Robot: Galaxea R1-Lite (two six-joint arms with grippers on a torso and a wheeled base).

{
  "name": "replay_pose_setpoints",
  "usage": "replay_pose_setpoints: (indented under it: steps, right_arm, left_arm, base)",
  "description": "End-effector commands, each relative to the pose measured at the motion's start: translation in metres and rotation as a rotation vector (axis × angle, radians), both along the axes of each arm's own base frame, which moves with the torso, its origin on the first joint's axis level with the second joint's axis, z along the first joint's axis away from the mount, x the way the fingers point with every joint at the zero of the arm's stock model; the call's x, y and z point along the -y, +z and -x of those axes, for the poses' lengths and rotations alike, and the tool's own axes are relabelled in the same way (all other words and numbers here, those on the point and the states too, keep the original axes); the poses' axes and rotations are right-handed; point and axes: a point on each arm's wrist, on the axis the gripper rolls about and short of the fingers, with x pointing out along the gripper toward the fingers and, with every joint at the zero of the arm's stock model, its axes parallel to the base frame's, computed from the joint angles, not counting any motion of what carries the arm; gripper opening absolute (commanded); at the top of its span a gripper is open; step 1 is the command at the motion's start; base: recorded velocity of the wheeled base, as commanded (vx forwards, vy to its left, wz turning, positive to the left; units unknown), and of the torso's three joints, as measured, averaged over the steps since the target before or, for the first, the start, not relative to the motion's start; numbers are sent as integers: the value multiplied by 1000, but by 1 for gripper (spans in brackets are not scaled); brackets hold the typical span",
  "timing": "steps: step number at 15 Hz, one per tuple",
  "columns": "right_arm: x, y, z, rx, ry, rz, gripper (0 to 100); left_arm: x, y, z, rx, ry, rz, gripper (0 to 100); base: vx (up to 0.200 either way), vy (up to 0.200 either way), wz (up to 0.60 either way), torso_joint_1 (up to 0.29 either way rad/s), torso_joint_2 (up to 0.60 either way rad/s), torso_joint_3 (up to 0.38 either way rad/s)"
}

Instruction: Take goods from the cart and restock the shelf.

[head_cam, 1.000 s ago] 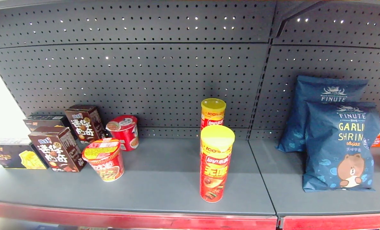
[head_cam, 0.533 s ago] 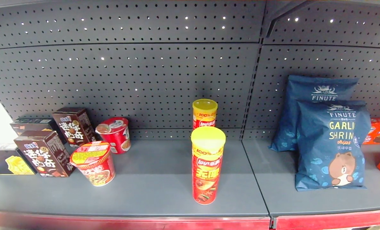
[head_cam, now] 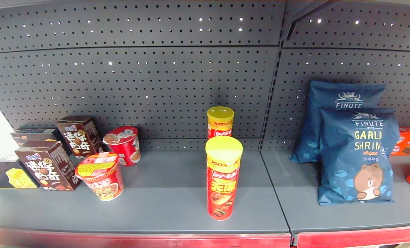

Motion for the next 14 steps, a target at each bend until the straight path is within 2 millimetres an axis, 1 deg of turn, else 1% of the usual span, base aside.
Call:
replay_pose_setpoints:
  steps: [1,14]
  right_arm:
    - [0,0,0,-2,0,0,100]
    - [0,0,0,-2,0,-1,100]
  left_arm:
    - [0,0,0,-3,1,0,100]
    - [0,0,0,-3,-1,0,100]
  base:
    - [200,0,0,7,2,2]
    - [0,0,0,0,0,0]
